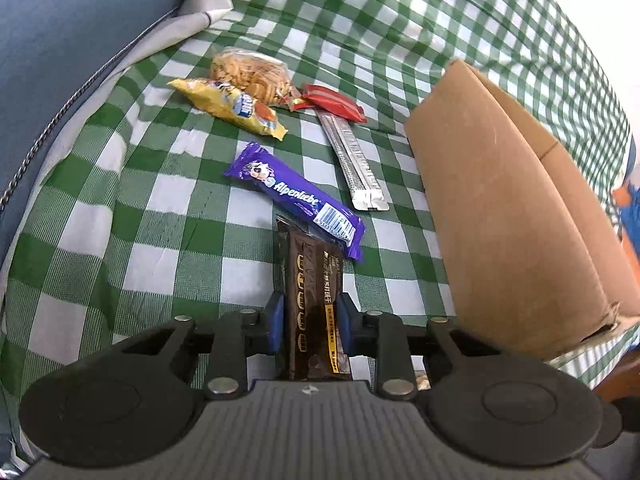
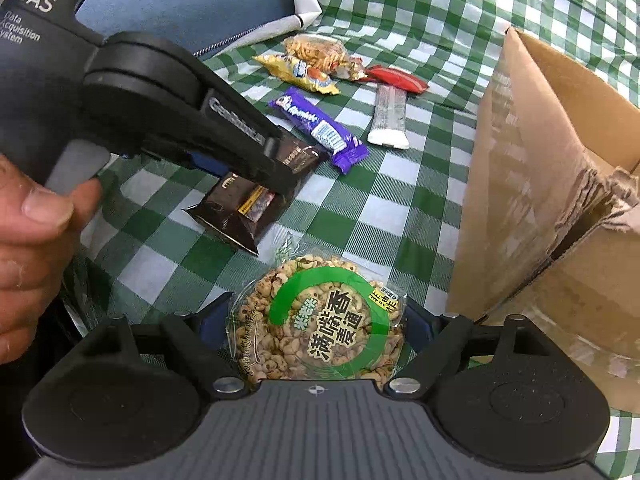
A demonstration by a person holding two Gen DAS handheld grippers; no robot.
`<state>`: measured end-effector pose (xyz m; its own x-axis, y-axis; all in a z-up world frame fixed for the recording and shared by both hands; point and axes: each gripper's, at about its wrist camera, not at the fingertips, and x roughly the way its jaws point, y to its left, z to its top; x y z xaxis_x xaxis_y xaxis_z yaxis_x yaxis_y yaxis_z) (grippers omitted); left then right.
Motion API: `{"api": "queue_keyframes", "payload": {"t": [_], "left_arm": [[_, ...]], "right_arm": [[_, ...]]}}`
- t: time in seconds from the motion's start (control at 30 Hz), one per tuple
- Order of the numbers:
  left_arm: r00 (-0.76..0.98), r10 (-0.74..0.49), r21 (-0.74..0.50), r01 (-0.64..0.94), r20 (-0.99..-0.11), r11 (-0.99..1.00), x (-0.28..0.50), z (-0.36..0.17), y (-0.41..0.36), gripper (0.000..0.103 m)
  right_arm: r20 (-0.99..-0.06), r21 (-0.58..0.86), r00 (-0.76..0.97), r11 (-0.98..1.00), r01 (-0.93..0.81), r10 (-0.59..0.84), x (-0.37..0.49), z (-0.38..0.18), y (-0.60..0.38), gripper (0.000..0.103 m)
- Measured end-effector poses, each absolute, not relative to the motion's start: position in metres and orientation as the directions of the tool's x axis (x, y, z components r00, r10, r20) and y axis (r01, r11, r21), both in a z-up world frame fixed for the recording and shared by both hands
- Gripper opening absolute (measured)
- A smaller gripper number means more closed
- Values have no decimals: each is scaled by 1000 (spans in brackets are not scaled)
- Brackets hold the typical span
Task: Organize snacks
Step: 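Carry the chocolate bar toward the box with the left tool while the right tool carries the peanut bag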
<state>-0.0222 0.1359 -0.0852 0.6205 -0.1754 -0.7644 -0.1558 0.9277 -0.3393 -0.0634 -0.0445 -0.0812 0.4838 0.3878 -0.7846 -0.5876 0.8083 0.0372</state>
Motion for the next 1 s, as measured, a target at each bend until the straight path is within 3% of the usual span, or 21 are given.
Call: {"api": "queue_keyframes", "payload": {"t": [0.37, 0.53, 1.0], "left_arm": [[623, -161, -340, -179, -766, 923, -21, -86, 139, 34], [619, -152, -307, -150, -770, 940, -20, -85, 131, 50], [608, -55, -92, -30, -792, 995, -20, -92, 97, 49]], "right_arm": [[-797, 31, 472, 805, -592, 378, -64, -85, -43, 86], [-796, 31, 472, 804, -593, 379, -63, -85, -44, 86], [-796, 31, 472, 804, -594, 379, -63, -86, -44, 86]]}}
